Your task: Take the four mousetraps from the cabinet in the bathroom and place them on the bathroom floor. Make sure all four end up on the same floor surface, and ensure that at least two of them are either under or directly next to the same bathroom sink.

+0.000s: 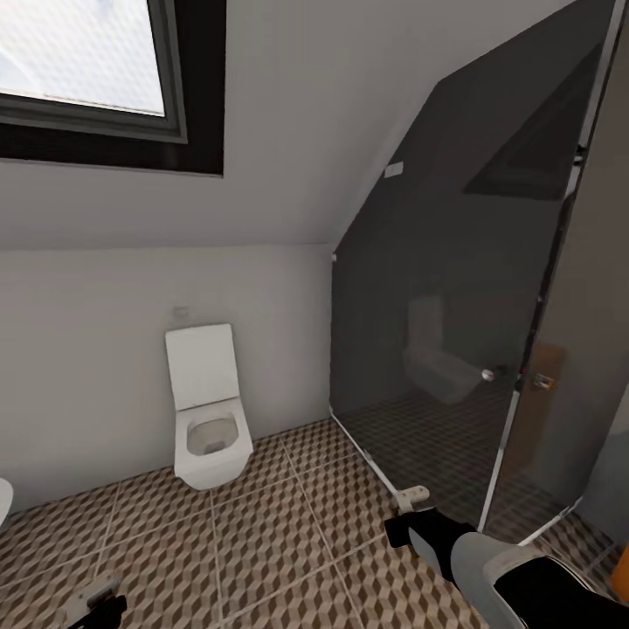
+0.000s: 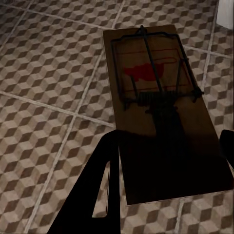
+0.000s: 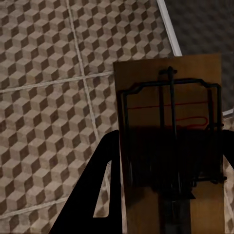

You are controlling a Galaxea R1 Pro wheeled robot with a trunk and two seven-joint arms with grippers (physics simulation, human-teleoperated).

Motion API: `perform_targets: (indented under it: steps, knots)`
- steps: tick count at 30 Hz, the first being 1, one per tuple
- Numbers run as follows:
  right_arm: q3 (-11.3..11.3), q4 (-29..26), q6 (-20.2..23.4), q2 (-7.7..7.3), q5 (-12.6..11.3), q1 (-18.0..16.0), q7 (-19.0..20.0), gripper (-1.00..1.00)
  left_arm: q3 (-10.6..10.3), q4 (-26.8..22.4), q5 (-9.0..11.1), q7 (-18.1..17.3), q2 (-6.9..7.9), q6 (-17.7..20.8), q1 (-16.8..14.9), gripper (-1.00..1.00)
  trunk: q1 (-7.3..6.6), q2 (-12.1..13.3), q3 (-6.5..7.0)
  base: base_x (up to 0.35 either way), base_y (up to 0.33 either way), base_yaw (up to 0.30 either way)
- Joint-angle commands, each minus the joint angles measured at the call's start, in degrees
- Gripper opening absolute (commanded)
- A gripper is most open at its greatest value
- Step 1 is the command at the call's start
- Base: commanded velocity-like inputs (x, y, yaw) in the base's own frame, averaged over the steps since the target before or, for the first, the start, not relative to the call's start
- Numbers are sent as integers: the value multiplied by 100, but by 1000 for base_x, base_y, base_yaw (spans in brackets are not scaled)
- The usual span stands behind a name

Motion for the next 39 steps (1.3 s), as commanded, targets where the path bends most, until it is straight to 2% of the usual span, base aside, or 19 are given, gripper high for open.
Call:
perform_targets:
  steps: [1, 9, 15, 33, 39]
  knots:
    - [51, 12, 3, 2, -71, -9, 17, -100, 8, 0, -25, 37, -1, -6, -3, -100, 4, -4, -8, 323, 0, 0]
    - [53, 12, 10, 4, -71, -9, 32, -100, 8, 0, -19, -40, 22, -5, -2, -100, 4, -4, -8, 323, 0, 2]
    - [55, 12, 17, 10, -71, -9, 55, -100, 8, 0, -10, -176, 26, -6, -3, -100, 4, -4, -8, 281, 0, 180]
    - [56, 12, 4, 2, -71, -9, 35, -100, 8, 0, 19, -209, 26, 7, -3, -100, 4, -4, -8, 32, 3, 275]
    - [52, 12, 3, 2, -71, -9, 40, -100, 8, 0, 8, -209, 26, 18, -5, -100, 4, -4, -8, 195, 171, 76]
